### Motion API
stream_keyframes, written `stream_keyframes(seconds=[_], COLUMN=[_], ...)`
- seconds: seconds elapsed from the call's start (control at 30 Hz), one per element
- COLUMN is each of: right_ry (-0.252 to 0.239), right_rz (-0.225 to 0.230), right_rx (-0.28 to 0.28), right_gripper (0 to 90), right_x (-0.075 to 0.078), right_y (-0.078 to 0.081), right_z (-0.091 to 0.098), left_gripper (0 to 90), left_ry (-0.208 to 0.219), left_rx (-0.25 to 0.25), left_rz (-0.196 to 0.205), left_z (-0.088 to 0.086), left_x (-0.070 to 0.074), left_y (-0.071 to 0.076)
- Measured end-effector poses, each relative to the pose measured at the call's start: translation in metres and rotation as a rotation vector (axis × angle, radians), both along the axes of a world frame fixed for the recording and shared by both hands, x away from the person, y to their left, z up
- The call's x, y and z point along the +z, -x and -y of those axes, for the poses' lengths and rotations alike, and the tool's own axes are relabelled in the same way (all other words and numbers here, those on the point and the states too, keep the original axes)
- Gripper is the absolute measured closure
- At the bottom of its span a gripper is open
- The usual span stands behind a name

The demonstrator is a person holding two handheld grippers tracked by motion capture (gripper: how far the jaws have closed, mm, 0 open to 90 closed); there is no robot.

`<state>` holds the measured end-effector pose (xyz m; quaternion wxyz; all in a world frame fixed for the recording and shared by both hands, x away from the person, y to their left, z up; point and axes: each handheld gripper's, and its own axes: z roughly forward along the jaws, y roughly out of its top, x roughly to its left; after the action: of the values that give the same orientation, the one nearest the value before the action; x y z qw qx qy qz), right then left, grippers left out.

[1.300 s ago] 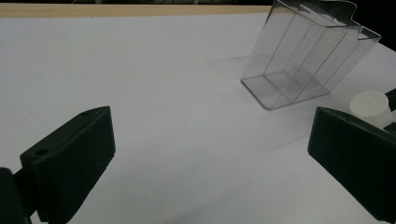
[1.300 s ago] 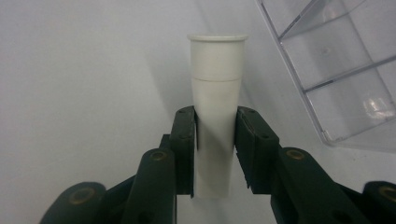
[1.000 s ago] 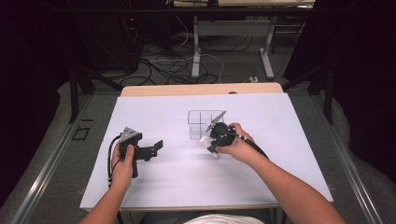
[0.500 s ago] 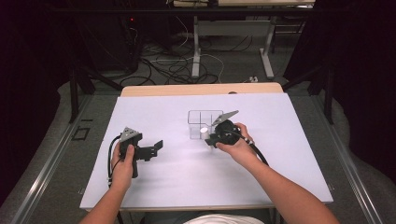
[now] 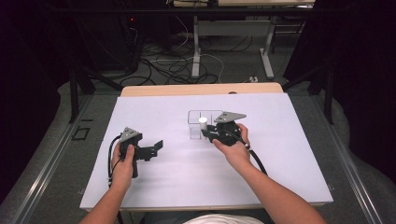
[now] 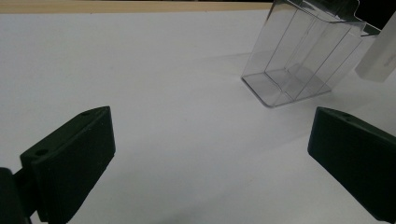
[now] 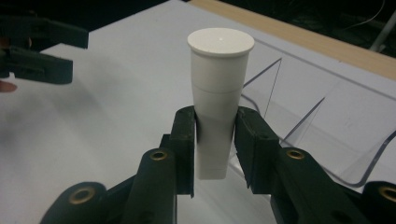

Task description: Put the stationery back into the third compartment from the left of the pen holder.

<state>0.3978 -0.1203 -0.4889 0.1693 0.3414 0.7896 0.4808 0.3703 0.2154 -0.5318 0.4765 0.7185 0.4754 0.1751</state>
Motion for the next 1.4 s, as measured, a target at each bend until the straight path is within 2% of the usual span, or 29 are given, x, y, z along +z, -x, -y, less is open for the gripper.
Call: stream_keyframes(seconds=[0.13, 0.3, 0.43, 0.5, 0.63, 0.87, 1.1, 1.4], right_ry=[-0.021, -0.019, -0.013, -0.035, -0.034, -0.039, -0.025, -0.001], right_rz=[0.044, 0.114, 0.130, 0.145, 0.161, 0.176, 0.179, 0.135], right_rx=[-0.036, -0.068, -0.096, -0.113, -0.145, -0.197, -0.216, -0.234], right_gripper=[69.6, 69.6, 69.6, 69.6, 69.6, 69.5, 69.5, 69.5], right_x=[0.008, 0.019, 0.025, 0.027, 0.029, 0.030, 0.026, 0.013], right_y=[0.000, -0.003, -0.006, -0.008, -0.012, -0.018, -0.023, -0.030], right_z=[0.000, 0.001, 0.003, 0.004, 0.008, 0.019, 0.026, 0.028], left_gripper=[0.6, 0.6, 0.5, 0.6, 0.6, 0.5, 0.6, 0.5], left_ry=[-0.002, 0.000, 0.000, 0.000, 0.001, -0.001, -0.001, -0.001], left_rx=[0.001, 0.005, 0.000, -0.002, -0.003, -0.004, -0.003, -0.004], left_rz=[0.003, 0.002, 0.003, 0.005, 0.003, 0.002, 0.006, 0.007], left_z=[0.000, -0.001, 0.000, 0.000, 0.000, 0.001, 0.000, 0.001], left_x=[0.000, 0.000, 0.001, 0.000, 0.000, 0.000, 0.001, 0.000], left_y=[0.000, -0.001, -0.001, -0.001, -0.002, -0.002, -0.002, -0.003])
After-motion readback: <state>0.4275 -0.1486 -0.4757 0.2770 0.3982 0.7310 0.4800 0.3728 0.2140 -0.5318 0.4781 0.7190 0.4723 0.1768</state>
